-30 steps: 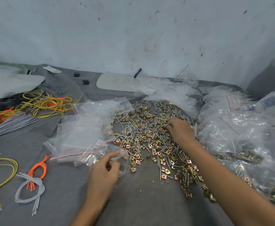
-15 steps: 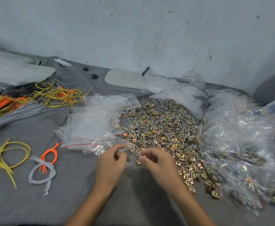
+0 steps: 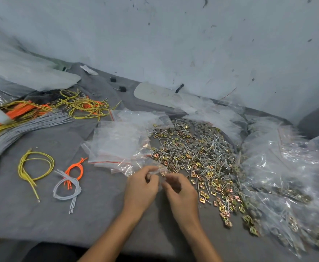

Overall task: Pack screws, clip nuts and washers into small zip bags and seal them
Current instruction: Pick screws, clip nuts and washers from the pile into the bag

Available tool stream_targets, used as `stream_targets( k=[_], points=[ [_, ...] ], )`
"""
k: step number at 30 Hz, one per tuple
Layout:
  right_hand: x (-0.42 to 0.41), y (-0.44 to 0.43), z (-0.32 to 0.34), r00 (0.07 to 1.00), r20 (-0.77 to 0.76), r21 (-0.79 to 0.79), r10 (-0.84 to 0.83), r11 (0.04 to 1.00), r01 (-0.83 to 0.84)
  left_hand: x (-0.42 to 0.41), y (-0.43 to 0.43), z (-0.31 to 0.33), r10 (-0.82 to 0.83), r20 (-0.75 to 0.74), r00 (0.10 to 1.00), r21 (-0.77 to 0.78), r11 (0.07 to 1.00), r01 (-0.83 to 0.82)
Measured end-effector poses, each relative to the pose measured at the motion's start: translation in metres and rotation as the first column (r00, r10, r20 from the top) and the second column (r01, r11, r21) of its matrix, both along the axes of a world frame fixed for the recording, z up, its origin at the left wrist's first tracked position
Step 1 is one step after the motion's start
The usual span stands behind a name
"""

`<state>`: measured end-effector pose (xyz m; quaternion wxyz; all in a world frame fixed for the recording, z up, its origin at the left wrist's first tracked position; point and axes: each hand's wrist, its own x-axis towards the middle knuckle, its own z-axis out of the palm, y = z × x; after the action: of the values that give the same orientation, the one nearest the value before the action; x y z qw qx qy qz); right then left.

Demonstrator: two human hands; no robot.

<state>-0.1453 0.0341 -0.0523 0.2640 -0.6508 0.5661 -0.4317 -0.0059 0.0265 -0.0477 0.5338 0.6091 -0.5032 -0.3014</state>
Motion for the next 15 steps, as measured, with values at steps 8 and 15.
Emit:
stream_targets(
  k=[8, 15],
  points=[
    [0.005, 0.014, 0.011, 0.997, -0.071, -0.023, -0.012, 1.000, 0.010, 0.000, 0.003, 0.006, -0.021, 0.057, 0.998, 0.040, 0.999, 0.019],
    [0.008, 0.021, 0.029, 0.997, -0.082, -0.040, 0.008, 0.999, -0.011, -0.001, 0.009, 0.014, -0.030, 0.078, 0.996, 0.080, 0.996, 0.024]
  ],
)
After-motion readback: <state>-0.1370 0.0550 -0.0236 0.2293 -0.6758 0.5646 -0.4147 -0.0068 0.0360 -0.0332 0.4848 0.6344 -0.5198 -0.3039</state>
